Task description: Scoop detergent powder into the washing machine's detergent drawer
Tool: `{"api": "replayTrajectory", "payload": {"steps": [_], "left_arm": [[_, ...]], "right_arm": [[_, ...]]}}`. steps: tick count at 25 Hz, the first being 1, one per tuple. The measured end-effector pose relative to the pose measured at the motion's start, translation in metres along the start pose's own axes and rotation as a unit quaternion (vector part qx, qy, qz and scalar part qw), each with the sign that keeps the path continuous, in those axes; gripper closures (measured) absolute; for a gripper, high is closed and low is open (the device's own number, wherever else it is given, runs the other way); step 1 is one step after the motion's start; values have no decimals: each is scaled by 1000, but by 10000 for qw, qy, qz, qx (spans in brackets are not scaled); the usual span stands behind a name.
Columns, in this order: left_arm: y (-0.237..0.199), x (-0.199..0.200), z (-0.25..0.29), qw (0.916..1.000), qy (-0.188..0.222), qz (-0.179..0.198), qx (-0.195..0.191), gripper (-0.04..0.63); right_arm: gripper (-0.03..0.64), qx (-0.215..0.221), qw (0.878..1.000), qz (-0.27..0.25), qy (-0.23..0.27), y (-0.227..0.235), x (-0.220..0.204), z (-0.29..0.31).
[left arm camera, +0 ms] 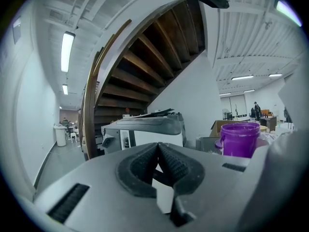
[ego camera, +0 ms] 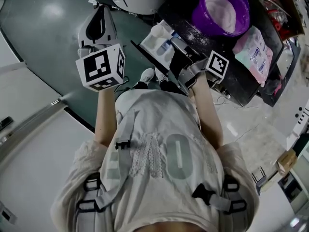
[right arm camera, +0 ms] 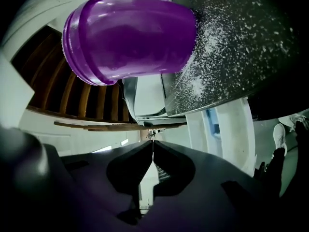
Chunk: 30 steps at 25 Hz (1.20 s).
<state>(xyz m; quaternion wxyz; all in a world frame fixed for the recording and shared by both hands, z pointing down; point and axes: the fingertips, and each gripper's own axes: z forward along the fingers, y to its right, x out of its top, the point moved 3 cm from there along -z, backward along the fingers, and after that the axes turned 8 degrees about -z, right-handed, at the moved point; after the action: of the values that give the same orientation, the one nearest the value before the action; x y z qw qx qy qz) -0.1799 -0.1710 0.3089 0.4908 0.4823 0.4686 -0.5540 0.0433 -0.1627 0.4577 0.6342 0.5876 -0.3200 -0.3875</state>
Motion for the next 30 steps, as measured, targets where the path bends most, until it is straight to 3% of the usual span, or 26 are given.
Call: {"api": "replayTrajectory", "payload": {"steps": [18,30], "left_arm": [[-11,-10,-10,9998,-101,-12,165,575],[-13,-16,-8,9996,-161,-70,237,575]], "right_arm": [[607,-537,9973,-358,-359,38,-12,11],[606,-993,9837,-1327,-692,43,-13,12]]}}
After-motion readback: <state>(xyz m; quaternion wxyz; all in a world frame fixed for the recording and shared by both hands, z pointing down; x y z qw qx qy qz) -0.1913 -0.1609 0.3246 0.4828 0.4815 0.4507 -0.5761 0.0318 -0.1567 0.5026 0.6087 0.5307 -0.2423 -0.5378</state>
